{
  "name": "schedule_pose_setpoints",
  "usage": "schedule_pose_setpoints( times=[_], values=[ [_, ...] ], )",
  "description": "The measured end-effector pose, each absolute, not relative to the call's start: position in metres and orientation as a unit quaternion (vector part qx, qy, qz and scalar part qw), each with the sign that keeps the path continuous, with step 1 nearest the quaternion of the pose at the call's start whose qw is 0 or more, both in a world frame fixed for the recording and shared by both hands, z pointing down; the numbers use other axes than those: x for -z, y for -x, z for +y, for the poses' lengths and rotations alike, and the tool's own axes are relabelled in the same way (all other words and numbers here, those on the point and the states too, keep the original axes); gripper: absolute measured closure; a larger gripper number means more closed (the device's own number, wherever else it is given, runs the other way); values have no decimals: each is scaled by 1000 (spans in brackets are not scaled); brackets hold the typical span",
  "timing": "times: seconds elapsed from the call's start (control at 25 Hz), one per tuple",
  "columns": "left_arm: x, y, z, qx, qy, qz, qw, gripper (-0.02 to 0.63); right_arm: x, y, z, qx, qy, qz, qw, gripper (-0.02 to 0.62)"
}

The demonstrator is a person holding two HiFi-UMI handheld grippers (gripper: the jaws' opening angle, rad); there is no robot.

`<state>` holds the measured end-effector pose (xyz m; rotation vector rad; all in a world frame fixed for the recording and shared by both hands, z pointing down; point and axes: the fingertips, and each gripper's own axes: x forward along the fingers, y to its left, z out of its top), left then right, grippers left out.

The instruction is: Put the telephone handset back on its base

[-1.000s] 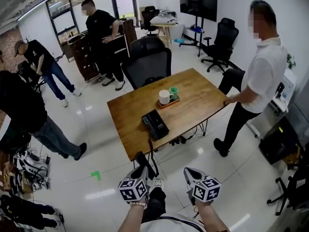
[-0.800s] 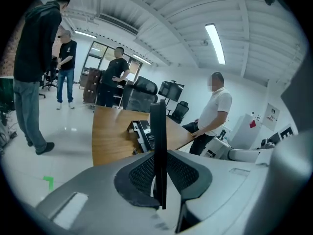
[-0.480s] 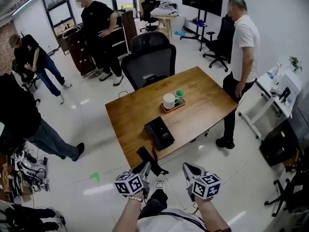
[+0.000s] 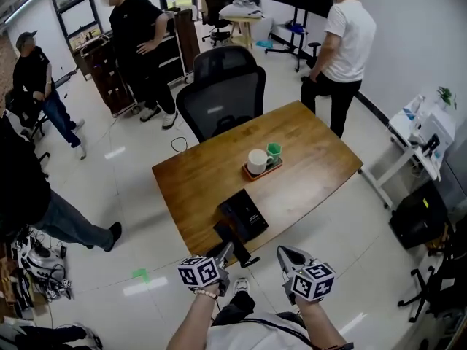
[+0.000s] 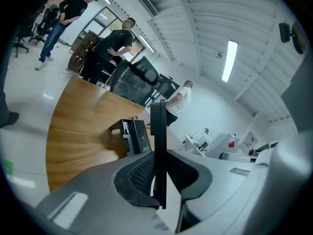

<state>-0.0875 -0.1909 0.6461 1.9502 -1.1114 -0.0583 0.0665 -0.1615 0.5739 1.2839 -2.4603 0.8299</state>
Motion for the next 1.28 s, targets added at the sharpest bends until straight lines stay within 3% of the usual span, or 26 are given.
schedule_pose_setpoints(
  times=[1.28],
  values=[
    [-731, 76, -295, 91, -787, -347, 502, 537, -596, -59, -233, -300, -466, -821, 134, 592]
  ],
)
